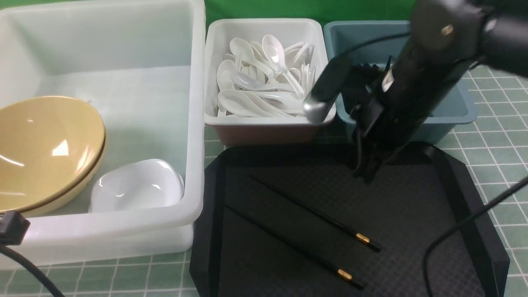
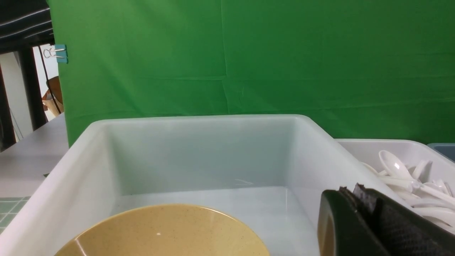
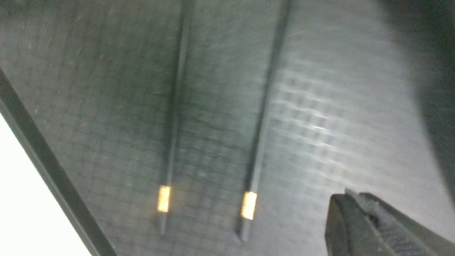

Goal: On blue table put chopsticks spoon bowls plates into blue grey white boxes.
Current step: 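Grasp the chopsticks with the right gripper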

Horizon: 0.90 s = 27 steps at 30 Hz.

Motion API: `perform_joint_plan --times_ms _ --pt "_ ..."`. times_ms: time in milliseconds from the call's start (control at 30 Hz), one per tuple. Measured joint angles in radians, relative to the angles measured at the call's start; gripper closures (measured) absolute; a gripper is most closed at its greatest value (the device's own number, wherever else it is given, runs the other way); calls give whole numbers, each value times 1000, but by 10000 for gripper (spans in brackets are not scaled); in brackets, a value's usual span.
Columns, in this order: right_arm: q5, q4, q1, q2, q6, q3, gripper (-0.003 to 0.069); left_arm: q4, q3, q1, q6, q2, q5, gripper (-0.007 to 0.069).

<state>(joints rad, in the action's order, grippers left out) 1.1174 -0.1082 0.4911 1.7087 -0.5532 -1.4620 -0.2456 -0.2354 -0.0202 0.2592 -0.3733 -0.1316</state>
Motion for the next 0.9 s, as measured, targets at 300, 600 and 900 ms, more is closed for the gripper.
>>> perform_joint_plan --times_ms 300,600,900 --pt "-107 2 45 143 90 123 438 0 0 0 0 0 0 620" --pt "-158 16 50 248 130 169 424 0 0 0 0 0 0 620" --pt "-196 67 47 65 103 190 572 0 0 0 0 0 2 620"
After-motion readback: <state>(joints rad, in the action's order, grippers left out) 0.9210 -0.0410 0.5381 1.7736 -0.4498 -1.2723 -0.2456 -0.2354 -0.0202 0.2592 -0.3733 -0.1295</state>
